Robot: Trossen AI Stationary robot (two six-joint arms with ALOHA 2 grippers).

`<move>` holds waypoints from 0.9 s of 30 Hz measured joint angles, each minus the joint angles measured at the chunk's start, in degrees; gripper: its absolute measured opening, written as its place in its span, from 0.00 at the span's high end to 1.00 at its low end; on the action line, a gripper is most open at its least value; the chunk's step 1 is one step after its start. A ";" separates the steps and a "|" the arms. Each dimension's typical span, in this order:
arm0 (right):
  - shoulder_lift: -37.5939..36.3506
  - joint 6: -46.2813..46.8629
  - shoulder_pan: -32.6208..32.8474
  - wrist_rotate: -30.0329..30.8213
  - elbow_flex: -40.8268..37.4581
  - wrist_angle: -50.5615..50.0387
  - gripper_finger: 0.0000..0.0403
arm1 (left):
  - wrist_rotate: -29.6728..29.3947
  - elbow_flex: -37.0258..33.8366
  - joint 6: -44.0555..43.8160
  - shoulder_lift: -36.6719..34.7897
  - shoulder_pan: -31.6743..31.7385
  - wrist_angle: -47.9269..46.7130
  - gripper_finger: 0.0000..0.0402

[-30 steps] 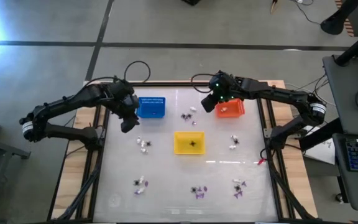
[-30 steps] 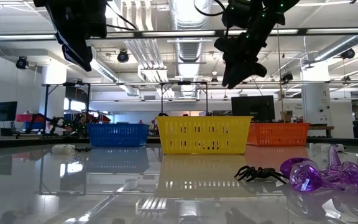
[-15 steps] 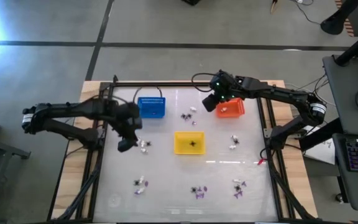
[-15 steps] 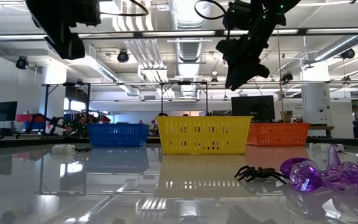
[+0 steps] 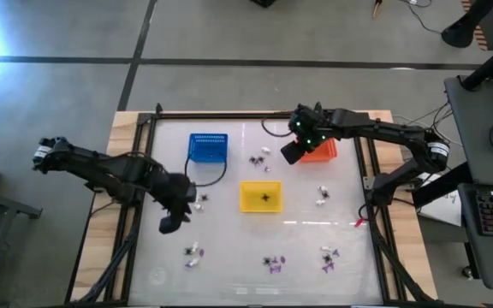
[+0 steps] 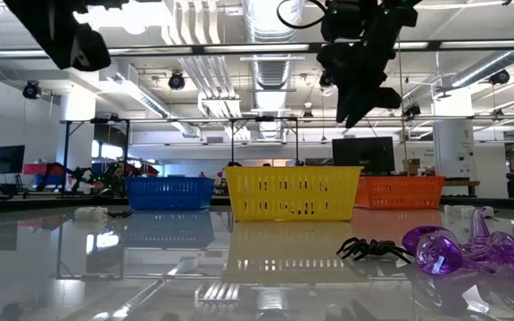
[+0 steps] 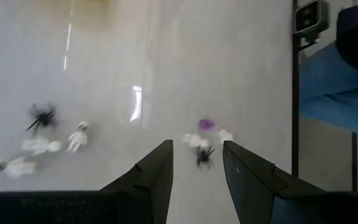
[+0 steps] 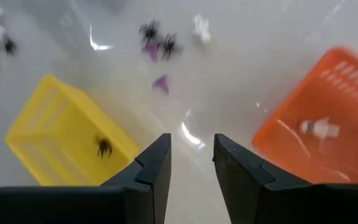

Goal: Sort Halloween decoration
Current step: Put the purple witch hat toy into the blue bin

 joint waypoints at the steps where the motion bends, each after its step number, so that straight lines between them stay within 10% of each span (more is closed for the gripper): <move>1: -0.08 0.80 0.70 0.01 0.00 -0.90 0.72 | -0.94 -0.59 -0.83 0.00 -1.35 1.64 0.69; 17: -2.14 10.35 13.19 0.70 0.00 -3.94 0.72 | -5.24 -18.74 -16.88 0.43 -13.77 31.00 0.69; 27: -2.14 12.89 15.27 0.90 0.00 -3.88 0.72 | -5.65 -16.65 -14.88 12.90 -15.45 33.28 0.69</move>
